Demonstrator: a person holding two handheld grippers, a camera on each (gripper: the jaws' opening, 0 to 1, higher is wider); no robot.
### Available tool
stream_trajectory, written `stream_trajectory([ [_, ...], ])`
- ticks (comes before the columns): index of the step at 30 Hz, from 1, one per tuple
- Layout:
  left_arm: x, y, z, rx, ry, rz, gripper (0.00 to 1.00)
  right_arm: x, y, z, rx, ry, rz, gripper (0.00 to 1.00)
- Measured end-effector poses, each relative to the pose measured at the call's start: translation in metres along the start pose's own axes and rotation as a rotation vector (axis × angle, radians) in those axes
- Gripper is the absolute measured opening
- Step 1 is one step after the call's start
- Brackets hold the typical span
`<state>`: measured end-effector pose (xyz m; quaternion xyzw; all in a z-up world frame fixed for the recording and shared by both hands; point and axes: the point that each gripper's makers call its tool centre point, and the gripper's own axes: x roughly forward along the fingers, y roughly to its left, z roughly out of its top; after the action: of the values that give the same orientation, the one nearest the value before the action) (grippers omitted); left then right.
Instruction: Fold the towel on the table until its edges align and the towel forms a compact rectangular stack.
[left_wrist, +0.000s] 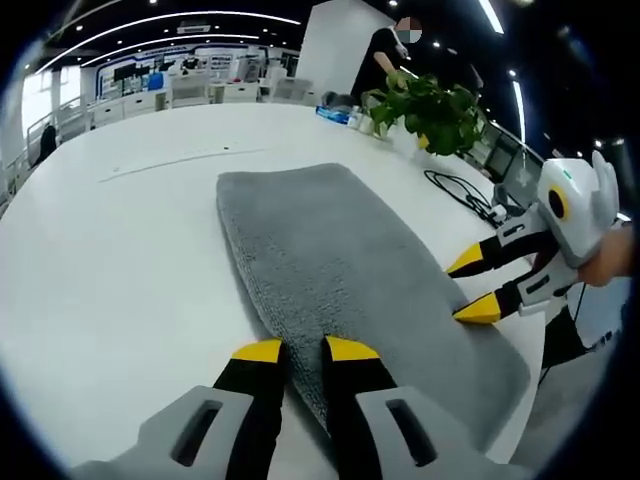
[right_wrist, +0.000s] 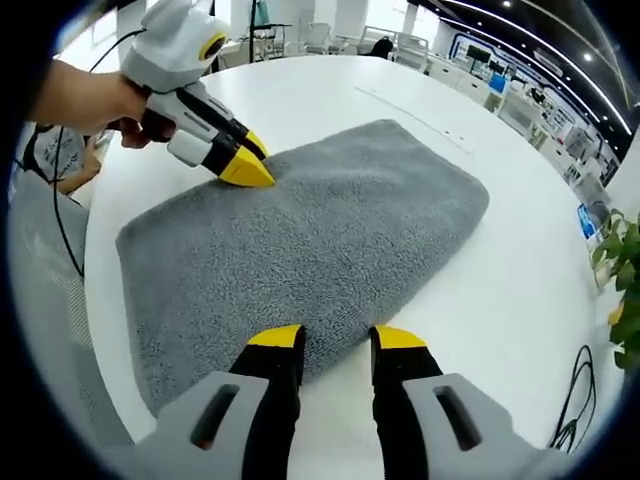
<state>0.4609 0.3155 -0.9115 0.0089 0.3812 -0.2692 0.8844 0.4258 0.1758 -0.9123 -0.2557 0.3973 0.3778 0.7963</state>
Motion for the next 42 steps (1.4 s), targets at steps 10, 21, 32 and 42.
stream_trajectory([
  [10,0.002,-0.002,0.001,0.007,0.004,0.01,0.17,-0.001,-0.002,-0.002,0.061,-0.011,0.007,0.25],
  [21,-0.031,0.003,0.016,0.045,-0.059,0.039,0.28,-0.026,0.002,0.017,0.094,-0.116,0.044,0.28],
  [32,-0.064,-0.002,0.02,0.11,-0.069,0.051,0.29,-0.048,0.018,0.038,0.071,-0.214,0.087,0.36],
  [42,-0.087,-0.01,0.032,0.146,-0.1,0.078,0.44,-0.068,0.027,0.058,0.035,-0.281,0.107,0.41],
])
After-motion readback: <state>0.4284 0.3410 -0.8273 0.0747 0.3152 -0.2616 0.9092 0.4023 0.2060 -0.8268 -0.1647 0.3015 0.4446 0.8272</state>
